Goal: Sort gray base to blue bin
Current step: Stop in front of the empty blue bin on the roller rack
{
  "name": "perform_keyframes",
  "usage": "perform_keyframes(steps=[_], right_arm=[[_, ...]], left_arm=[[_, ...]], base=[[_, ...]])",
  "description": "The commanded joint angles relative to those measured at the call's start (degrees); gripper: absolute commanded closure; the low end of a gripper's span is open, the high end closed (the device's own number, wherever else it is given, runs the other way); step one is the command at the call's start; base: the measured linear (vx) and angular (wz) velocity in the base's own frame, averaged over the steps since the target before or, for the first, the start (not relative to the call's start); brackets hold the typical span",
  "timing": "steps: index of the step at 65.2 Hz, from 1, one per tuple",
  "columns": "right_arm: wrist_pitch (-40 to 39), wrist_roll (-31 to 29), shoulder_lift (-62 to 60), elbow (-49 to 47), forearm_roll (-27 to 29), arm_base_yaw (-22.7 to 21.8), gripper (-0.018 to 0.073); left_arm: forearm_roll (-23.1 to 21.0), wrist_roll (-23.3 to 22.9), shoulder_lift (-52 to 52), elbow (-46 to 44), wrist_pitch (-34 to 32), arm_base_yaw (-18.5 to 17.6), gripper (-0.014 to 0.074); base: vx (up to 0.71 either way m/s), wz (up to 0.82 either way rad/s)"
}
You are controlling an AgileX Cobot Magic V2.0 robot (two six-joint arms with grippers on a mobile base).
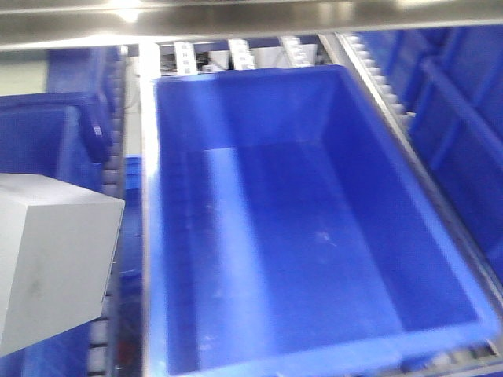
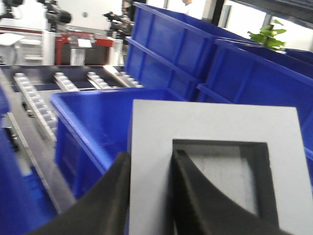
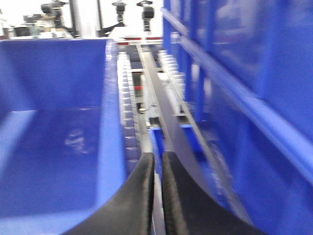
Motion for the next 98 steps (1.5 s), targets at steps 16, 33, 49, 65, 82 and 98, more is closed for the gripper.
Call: perform_keyframes(steps=[16,33,49,65,82,98], right_arm=[[-4.47,-0.38,-0.5,-0.22,-0.37,-0.21,0.0564],[-4.47,-0.38,-0.5,-0.22,-0.37,-0.21,0.0564],[-4.47,-0.38,-0.5,-0.22,-0.37,-0.21,0.0564],[-4.47,-0.38,-0.5,-0.22,-0.37,-0.21,0.0564],[-4.47,-0.38,-0.5,-0.22,-0.37,-0.21,0.0564],[-4.47,-0.38,-0.5,-0.22,-0.37,-0.21,0.0564]], left_arm=[[-0.34,-0.2,0.55,-1.78,-6.41,-0.12,0.0593],[-0.34,-0.2,0.55,-1.78,-6.41,-0.12,0.0593],[-0.34,-0.2,0.55,-1.78,-6.41,-0.12,0.0593],[-0.34,-0.2,0.55,-1.78,-6.41,-0.12,0.0593],[-0.34,-0.2,0.55,-1.78,-6.41,-0.12,0.0593],[-3.11,0.5,1.95,-1.78,-6.87,-0.12,0.0593]], base=[[0.07,0.28],[0.03,0.13],[0.0,0.02],[0.0,0.0],[0.0,0.0],[0.0,0.0]])
